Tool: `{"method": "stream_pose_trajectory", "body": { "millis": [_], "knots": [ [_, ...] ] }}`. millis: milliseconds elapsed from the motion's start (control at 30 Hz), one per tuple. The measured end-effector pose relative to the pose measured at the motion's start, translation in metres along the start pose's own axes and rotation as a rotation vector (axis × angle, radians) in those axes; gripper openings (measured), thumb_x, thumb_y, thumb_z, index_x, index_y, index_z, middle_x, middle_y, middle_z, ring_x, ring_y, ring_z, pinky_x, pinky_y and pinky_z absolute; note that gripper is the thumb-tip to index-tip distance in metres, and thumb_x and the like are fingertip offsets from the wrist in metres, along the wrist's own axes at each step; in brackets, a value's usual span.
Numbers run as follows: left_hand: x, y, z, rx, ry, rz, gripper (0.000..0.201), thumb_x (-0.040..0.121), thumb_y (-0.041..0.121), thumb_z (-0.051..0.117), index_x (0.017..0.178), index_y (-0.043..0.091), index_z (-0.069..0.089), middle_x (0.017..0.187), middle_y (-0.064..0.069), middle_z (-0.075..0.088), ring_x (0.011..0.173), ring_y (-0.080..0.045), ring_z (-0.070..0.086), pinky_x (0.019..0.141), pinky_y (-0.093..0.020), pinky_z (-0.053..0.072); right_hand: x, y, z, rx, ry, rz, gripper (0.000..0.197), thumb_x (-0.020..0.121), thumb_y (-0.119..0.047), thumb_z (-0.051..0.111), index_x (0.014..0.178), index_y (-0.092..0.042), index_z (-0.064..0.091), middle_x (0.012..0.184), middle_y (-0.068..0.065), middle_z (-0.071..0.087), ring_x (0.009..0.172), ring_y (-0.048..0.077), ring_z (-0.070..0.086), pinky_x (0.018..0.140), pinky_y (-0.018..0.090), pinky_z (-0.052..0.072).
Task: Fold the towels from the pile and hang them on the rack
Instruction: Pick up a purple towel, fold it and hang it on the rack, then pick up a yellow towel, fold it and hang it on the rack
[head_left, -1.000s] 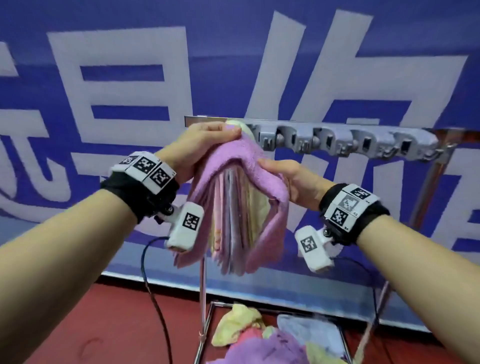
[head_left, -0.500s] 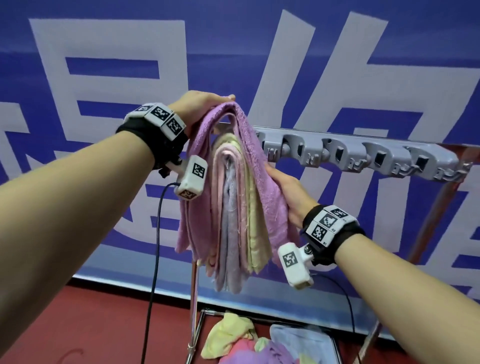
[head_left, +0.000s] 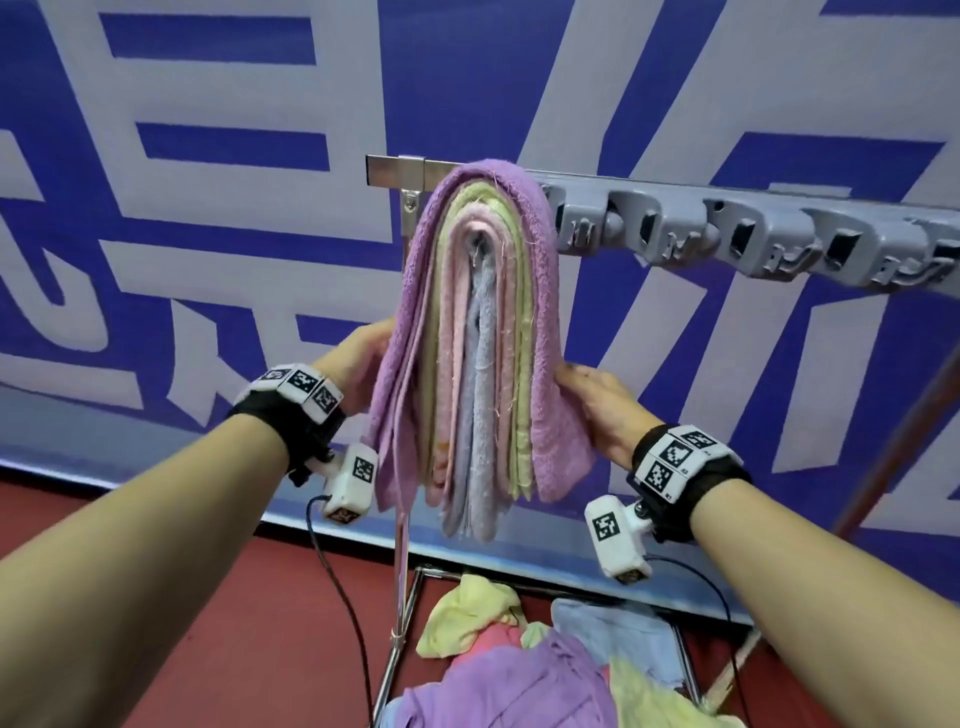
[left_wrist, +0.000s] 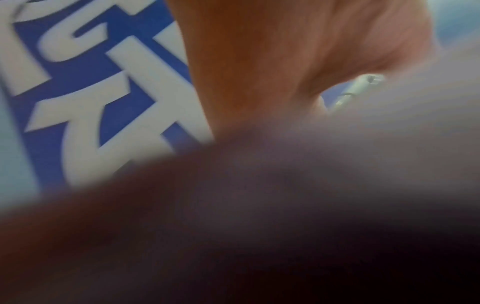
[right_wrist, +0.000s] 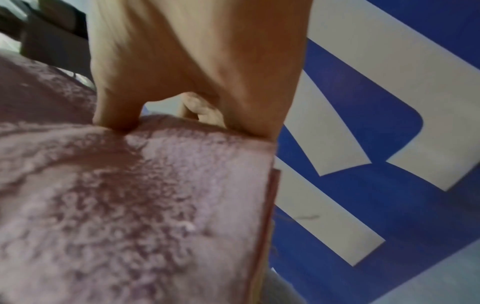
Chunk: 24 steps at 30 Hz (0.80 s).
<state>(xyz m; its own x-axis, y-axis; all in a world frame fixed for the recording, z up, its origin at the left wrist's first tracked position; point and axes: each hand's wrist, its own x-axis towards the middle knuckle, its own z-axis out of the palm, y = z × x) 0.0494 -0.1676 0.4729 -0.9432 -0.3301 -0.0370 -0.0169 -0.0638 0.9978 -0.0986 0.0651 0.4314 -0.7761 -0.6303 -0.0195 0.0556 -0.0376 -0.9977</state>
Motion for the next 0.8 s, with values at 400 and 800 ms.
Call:
{"method": "stream_pose_trajectory", "body": {
  "millis": [400,800],
  "knots": [
    [0.018,-0.03,-0.024,0.024,0.443,0.158,0.02,0.095,0.024,0.067,0.08,0.012,0.064,0.064,0.002,0.066,0.059,-0.012,0.06,0.076,-0.038,0.057,-0.006,0.04,-0.016,-0.128,0.085,-0.034,0.048,0.084,-0.049,0.08,0.096,-0.004,0.068,0.077,0.002,0.071,0.072,0.024,0.061,0.059,0.032,0.051],
    [-0.005,-0.231,0.03,0.312,0.149,-0.368,0.028,0.106,0.032,0.045,0.102,0.008,0.058,0.084,-0.006,0.068,0.064,-0.02,0.061,0.053,-0.025,0.048,-0.019,0.199,-0.017,-0.468,0.086,0.25,0.009,0.098,-0.019,0.067,0.09,-0.017,0.068,0.081,0.0,0.071,0.058,0.012,0.053,0.05,0.026,0.051]
  ]
}}
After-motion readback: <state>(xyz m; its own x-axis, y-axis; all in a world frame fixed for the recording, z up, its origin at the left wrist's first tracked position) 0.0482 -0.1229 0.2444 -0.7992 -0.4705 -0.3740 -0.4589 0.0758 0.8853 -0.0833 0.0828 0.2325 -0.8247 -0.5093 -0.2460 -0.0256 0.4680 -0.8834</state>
